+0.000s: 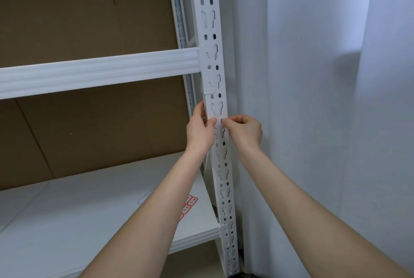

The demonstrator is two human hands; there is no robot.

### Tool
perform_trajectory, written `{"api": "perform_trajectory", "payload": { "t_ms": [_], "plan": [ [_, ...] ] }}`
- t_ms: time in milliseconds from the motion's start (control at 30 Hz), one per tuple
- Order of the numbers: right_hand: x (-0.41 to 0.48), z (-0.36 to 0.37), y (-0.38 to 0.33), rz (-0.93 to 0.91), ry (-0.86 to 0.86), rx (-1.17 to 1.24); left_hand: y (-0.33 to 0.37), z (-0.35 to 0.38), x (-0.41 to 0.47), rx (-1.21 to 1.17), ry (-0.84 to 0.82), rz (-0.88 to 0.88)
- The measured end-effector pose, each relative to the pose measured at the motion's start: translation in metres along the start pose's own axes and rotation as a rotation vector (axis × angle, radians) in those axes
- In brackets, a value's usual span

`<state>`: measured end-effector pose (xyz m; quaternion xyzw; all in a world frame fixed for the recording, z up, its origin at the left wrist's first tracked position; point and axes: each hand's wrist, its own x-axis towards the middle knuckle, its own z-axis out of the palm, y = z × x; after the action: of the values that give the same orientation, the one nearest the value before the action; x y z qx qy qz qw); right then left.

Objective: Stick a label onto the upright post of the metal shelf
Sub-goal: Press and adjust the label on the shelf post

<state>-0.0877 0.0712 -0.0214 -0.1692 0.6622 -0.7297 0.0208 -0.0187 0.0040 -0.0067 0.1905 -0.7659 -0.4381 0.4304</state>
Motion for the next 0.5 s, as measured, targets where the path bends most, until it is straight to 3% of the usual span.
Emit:
{"api": "perform_trajectory", "payload": {
  "t_ms": [500],
  "plan": [
    [0.0083, 0.0013, 0.0073, 0.148, -0.103, 0.254, 0.0022, -0.0005, -0.0016, 0.011, 0.0, -0.006]
  ]
}}
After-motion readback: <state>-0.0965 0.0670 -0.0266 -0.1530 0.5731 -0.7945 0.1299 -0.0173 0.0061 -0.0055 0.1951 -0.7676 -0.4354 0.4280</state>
